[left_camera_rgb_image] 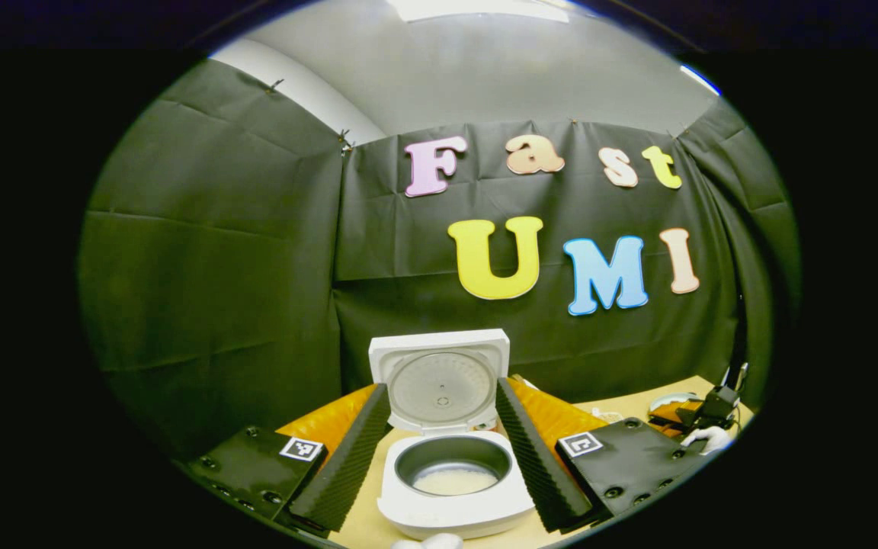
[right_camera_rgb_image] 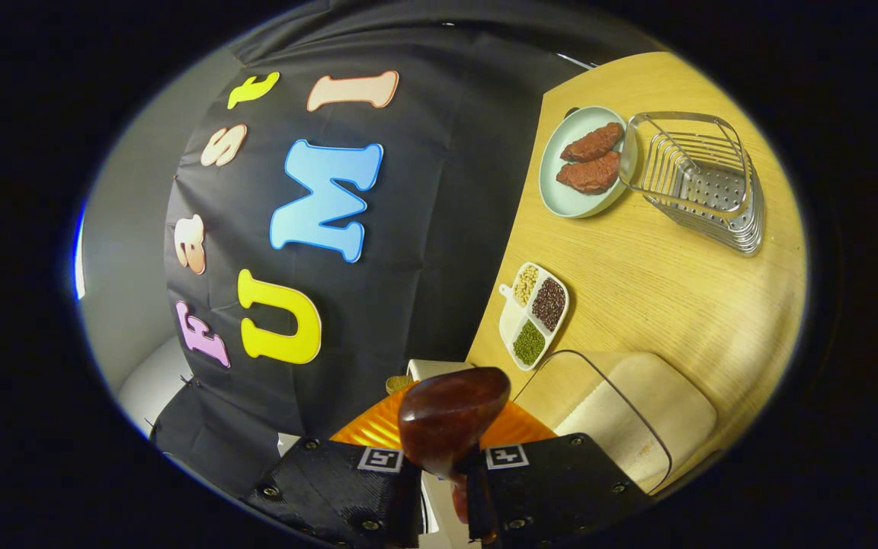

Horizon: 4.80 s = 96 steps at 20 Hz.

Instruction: Close the left gripper, press the button to open the rice cooker; take a wooden spoon from the chopstick holder with the right hand, scoop a spoonful of rice and pour it into the rice cooker, then put the wooden spoon back into the chopstick holder.

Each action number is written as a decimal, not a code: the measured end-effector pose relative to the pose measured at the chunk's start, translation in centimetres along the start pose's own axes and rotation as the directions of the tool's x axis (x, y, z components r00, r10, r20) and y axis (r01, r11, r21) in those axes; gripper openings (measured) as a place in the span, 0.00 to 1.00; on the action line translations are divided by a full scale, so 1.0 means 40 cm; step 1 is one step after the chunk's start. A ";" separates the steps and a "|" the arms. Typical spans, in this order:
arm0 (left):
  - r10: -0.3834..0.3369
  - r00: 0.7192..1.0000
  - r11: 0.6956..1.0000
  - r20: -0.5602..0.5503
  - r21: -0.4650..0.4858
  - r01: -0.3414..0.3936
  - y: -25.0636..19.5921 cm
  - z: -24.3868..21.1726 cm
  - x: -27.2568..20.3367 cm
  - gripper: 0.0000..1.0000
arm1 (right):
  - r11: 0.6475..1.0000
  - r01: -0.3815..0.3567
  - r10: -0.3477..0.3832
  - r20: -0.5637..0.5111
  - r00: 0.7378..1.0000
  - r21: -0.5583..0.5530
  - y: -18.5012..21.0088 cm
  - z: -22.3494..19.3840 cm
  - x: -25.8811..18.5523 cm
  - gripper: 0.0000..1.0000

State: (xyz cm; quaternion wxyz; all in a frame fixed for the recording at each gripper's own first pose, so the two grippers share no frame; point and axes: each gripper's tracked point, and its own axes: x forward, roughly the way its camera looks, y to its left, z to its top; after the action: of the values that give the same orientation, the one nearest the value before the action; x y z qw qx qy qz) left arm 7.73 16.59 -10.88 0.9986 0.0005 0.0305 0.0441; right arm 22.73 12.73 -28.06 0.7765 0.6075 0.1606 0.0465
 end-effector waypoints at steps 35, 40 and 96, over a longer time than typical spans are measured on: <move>0.190 0.982 0.982 -0.023 -0.012 -0.190 0.227 -0.058 -0.063 0.98 | 0.614 -0.236 0.027 -0.278 0.960 -0.753 0.408 -0.754 0.157 0.24; 0.207 0.978 0.978 -0.026 -0.010 -0.207 0.235 -0.061 -0.064 0.98 | 0.368 -0.248 0.033 -0.254 0.967 -0.896 0.426 -0.782 0.153 0.24; -0.121 0.992 0.992 -0.020 0.027 0.122 -0.291 0.001 -0.003 0.99 | 0.494 0.327 -0.019 0.366 0.930 -0.806 0.178 0.394 -0.073 0.24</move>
State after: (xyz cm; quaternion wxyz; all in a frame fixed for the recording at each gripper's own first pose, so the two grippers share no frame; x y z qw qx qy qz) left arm 8.64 4.97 -10.88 0.9990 0.0124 0.0401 -0.0172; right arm 25.67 -0.84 -17.38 0.9892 0.1248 0.0538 -0.0552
